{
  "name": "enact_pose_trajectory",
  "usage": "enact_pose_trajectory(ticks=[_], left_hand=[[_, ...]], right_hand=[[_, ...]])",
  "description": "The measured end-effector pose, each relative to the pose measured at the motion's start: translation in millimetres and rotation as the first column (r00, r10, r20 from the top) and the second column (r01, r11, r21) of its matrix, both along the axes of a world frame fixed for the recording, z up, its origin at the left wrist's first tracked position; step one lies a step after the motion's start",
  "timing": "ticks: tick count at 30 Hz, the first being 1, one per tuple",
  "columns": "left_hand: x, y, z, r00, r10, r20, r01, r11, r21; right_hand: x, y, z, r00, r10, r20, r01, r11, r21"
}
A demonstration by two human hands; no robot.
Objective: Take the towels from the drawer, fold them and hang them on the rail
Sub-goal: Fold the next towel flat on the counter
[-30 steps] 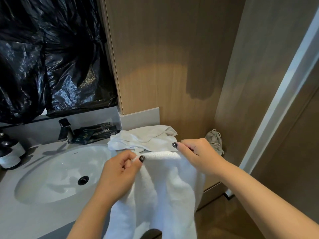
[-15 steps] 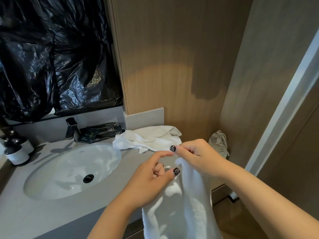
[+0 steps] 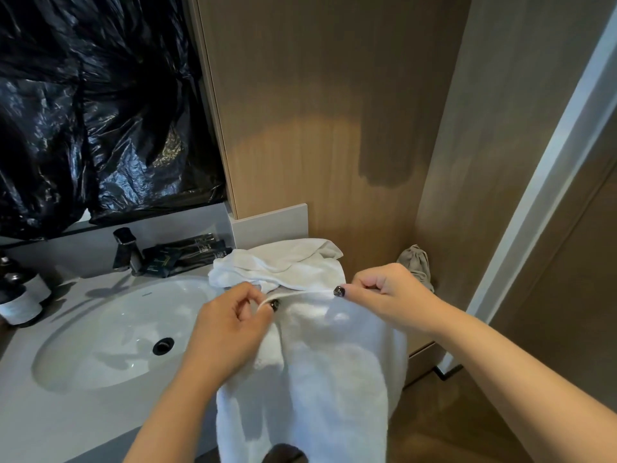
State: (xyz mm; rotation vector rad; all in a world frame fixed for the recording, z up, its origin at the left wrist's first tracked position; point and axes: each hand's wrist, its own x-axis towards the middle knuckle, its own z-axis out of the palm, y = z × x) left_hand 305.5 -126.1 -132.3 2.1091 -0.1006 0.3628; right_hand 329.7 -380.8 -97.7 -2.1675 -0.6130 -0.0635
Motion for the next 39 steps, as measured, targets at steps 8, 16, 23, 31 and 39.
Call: enact_pose_trajectory(ticks=[8,16,23,31,39], left_hand=[[-13,-43,4,0.910,-0.414,0.027,0.414,0.901,-0.126],[-2,-37,-4,0.975,-0.179,0.134,0.186,0.982,-0.043],[15,7,-22,0.988,0.155,-0.016,-0.154,0.956,-0.249],[24,29,-49,0.939,0.300,-0.167,-0.339,0.882,-0.328],[19,40,-72,0.870,0.334,-0.363,-0.483,0.729,-0.486]], right_hand=[[1,26,7,0.990,0.142,0.024,-0.142,0.990,-0.029],[3,7,6,0.992,0.130,-0.008,-0.129,0.981,-0.147],[9,-31,-7,0.999,0.008,-0.035,-0.012,0.994,-0.110],[20,-68,-25,0.995,-0.066,0.074,0.088,0.926,-0.367],[22,-83,-24,0.989,-0.131,0.070,0.148,0.890,-0.431]])
